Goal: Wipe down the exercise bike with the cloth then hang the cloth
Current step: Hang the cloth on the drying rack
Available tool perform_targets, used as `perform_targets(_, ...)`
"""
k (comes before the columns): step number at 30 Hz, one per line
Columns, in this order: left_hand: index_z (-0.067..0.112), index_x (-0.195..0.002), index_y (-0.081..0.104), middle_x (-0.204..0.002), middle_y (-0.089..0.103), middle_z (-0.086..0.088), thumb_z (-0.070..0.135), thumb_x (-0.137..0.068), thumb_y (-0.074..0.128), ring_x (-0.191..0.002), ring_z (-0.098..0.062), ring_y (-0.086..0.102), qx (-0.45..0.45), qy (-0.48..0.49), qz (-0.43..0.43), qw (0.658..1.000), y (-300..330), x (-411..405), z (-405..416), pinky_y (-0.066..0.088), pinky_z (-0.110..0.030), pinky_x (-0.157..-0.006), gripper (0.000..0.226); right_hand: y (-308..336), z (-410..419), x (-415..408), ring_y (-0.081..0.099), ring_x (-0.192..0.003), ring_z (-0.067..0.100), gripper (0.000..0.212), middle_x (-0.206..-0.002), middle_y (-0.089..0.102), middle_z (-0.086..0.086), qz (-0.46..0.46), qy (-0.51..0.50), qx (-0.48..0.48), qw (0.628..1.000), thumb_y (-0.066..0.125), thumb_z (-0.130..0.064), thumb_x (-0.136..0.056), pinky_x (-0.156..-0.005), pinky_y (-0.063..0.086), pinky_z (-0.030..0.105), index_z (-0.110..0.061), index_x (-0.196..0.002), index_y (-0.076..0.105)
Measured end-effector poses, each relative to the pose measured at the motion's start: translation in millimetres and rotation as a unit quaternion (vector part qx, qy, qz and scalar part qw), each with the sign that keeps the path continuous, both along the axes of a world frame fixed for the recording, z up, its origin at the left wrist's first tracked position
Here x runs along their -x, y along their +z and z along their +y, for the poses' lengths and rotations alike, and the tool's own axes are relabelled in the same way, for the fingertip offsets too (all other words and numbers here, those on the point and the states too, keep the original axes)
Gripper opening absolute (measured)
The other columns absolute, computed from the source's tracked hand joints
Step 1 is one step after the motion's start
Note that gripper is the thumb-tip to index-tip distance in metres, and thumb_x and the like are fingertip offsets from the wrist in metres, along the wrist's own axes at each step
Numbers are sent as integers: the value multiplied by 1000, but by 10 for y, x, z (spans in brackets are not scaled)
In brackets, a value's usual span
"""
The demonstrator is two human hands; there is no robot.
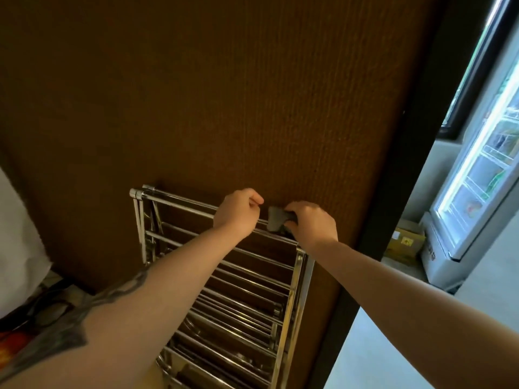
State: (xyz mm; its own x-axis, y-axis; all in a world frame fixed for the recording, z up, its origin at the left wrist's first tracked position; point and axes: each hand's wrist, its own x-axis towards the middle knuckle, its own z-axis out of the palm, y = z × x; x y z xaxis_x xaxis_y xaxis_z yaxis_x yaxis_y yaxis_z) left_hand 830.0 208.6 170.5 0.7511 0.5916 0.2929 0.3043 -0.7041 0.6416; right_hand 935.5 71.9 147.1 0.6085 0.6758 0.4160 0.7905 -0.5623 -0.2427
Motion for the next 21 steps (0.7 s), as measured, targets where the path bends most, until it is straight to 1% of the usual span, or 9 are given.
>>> perform_targets(2,26,-111,64,-113,65,8,13,-96,52,-102,-11,61,11,7,10,1000,-209,30,-45,54,-36,-88,23,-190,3,41,59,-108,19,31,-118,63,-3,25,-1,28,999,57,-28,-94,-84,51,36,-30,-125,56)
perform_targets(5,27,-111,64,-114,64,10,14,-96,53,-102,-10,61,32,20,18,999,-457,89,-63,53,-33,-87,23,-276,-4,64,59,-106,19,31,-115,65,-3,14,-10,8,1000,56,-30,-95,-81,52,36,-30,-126,56)
perform_targets(8,28,-110,64,-114,64,11,13,-96,53,-103,-10,61,37,21,20,999,-532,94,-56,52,-30,-86,23,-257,-6,60,59,-108,19,32,-116,65,-3,13,-5,4,1000,56,-29,-95,-82,51,35,-29,-127,56)
perform_targets(11,27,-111,64,-113,64,9,13,-95,53,-101,-11,61,22,12,20,999,-440,52,-68,53,-33,-87,24,-233,-16,57,57,-111,19,36,-118,64,-2,33,7,2,999,60,-26,-92,-87,51,36,-30,-128,55)
perform_targets(14,29,-109,63,-112,64,9,14,-95,52,-101,-11,61,4,4,25,1000,-328,43,-48,54,-39,-87,24,-190,-68,53,56,-112,20,40,-117,64,-2,28,28,-5,999,64,-25,-88,-95,44,34,-28,-128,56)
perform_targets(17,28,-109,63,-112,64,9,13,-95,52,-100,-11,61,-3,-4,32,999,-302,85,-5,54,-38,-87,23,-170,-153,102,55,-114,19,42,-118,65,-2,17,50,-15,998,66,-21,-86,-102,39,33,-24,-127,58)
perform_targets(19,28,-109,64,-112,64,9,13,-95,53,-101,-11,61,-5,-7,39,999,-307,136,14,54,-38,-88,23,-196,-203,131,53,-119,18,47,-123,62,-4,20,48,-15,999,67,-19,-85,-104,39,34,-24,-130,55)
perform_targets(21,27,-109,64,-112,64,9,13,-95,54,-101,-11,61,4,-8,42,999,-325,180,18,53,-37,-89,22,-223,-257,174,46,-127,18,52,-132,56,-4,14,37,-14,999,68,-17,-84,-109,37,36,-25,-133,52)
